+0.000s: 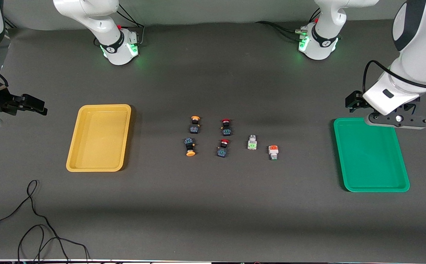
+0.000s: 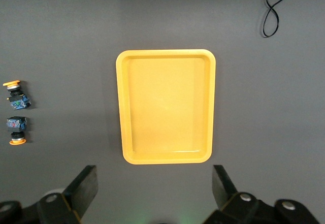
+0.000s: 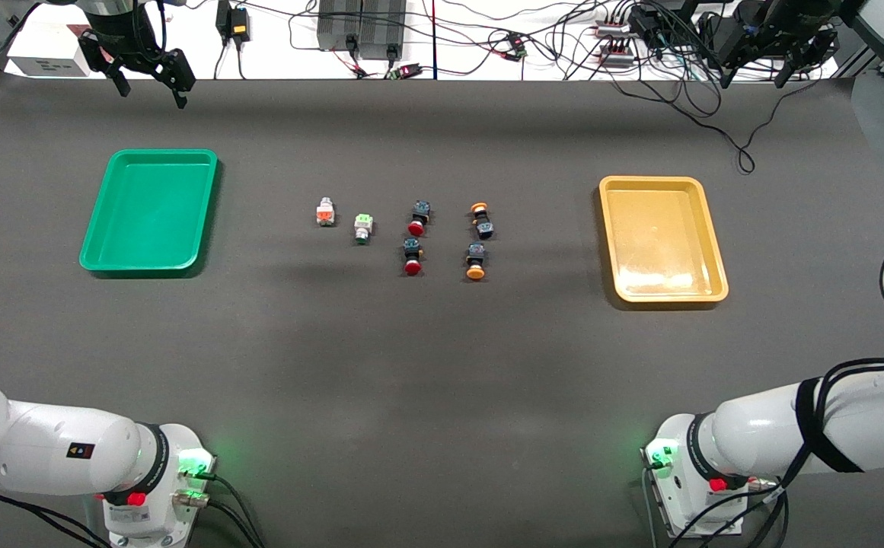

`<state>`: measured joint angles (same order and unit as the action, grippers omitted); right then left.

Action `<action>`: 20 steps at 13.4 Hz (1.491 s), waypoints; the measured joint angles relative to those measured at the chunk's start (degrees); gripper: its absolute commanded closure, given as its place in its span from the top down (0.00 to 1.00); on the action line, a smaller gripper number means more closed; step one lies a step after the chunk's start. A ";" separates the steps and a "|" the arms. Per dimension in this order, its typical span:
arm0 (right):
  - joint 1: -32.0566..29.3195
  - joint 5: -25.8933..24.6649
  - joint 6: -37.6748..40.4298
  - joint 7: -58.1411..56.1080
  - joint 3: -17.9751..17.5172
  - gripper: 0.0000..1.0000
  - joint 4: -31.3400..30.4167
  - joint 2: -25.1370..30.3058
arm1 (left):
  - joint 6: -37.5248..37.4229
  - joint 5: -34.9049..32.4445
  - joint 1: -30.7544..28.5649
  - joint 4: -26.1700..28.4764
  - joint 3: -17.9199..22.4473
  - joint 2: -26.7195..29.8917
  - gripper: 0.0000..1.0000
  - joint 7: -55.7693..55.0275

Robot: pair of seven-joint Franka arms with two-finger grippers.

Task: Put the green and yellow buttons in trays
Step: 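Move the left gripper to the green buttons while the right gripper moves too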

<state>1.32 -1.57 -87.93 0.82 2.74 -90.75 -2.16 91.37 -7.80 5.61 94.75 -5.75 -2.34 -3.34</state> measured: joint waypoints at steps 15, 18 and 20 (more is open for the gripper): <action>2.21 0.43 0.02 0.25 -0.52 1.00 -0.12 0.00 | -0.72 5.93 -0.16 -0.06 -0.11 -0.06 1.00 -2.33; 7.29 1.01 0.05 4.12 -0.86 1.00 -0.80 0.00 | 0.47 7.22 2.66 -0.36 -1.34 -1.75 1.00 -9.61; 10.89 2.49 -0.09 8.87 -1.00 1.00 -1.64 -0.02 | 2.32 7.26 5.09 -0.94 -2.11 -4.73 1.00 -13.22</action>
<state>12.22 0.92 -88.02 9.69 1.74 -92.39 -2.18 93.69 -0.54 10.69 93.80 -7.85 -7.07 -16.56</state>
